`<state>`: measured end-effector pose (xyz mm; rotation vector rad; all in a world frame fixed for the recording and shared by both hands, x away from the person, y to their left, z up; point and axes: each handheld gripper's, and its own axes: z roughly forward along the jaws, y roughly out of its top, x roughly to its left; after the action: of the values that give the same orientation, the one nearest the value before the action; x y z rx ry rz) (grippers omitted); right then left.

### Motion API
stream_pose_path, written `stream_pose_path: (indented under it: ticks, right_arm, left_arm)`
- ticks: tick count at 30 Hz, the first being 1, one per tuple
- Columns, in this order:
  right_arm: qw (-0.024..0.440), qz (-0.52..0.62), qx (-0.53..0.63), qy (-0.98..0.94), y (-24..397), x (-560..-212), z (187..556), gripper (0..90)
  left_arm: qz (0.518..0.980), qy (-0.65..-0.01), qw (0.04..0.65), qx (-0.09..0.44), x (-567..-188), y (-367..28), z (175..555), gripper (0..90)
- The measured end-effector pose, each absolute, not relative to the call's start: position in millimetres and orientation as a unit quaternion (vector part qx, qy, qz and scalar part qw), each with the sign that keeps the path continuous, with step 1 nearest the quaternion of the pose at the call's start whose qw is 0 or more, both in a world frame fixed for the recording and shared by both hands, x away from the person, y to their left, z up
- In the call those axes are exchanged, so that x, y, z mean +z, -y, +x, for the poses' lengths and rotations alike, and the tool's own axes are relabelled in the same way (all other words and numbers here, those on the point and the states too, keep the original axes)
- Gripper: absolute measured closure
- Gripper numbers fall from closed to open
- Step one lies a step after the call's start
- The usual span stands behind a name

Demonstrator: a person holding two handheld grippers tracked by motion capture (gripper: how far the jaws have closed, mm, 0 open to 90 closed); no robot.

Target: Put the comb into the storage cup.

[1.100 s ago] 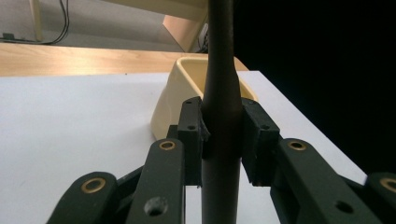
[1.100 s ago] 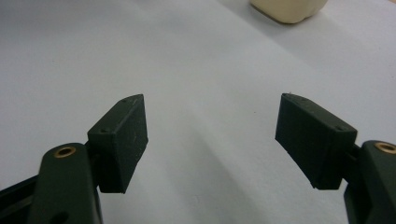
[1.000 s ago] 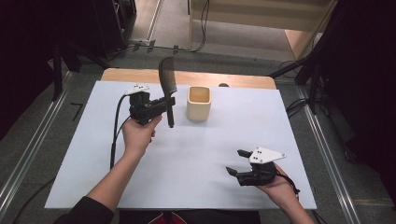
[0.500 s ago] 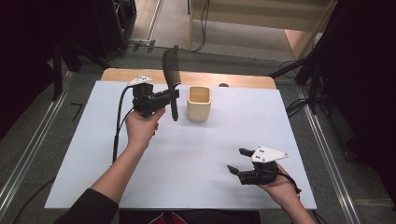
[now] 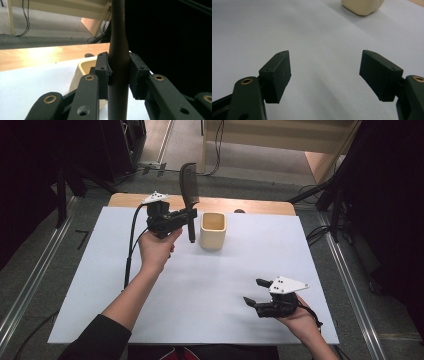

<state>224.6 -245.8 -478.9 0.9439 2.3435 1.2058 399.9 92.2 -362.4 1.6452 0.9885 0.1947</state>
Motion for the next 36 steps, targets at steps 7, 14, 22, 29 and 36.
stream_pose_path:
  ticks: [7, 14, 22, 29, 36]
  right_arm:
    - [0.169, 0.329, 0.427, -0.825, 245, -478, 226, 23.4]
    - [0.167, 0.326, 0.428, -0.826, 244, -477, 225, 23.4]
    - [0.164, 0.328, 0.428, -0.826, 243, -477, 225, 23.4]
    - [0.165, 0.328, 0.428, -0.826, 243, -478, 226, 23.4]
    - [0.166, 0.325, 0.428, -0.827, 243, -477, 226, 23.4]
  left_arm:
    - [0.699, -0.419, 0.573, 0.085, -360, -86, 406, 73.0]
    - [0.701, -0.411, 0.576, 0.09, -354, -76, 414, 73.0]
    - [0.701, -0.41, 0.576, 0.091, -351, -69, 421, 73.0]
    - [0.698, -0.411, 0.58, 0.086, -350, -63, 428, 73.0]
    - [0.697, -0.409, 0.581, 0.096, -350, -57, 435, 73.0]
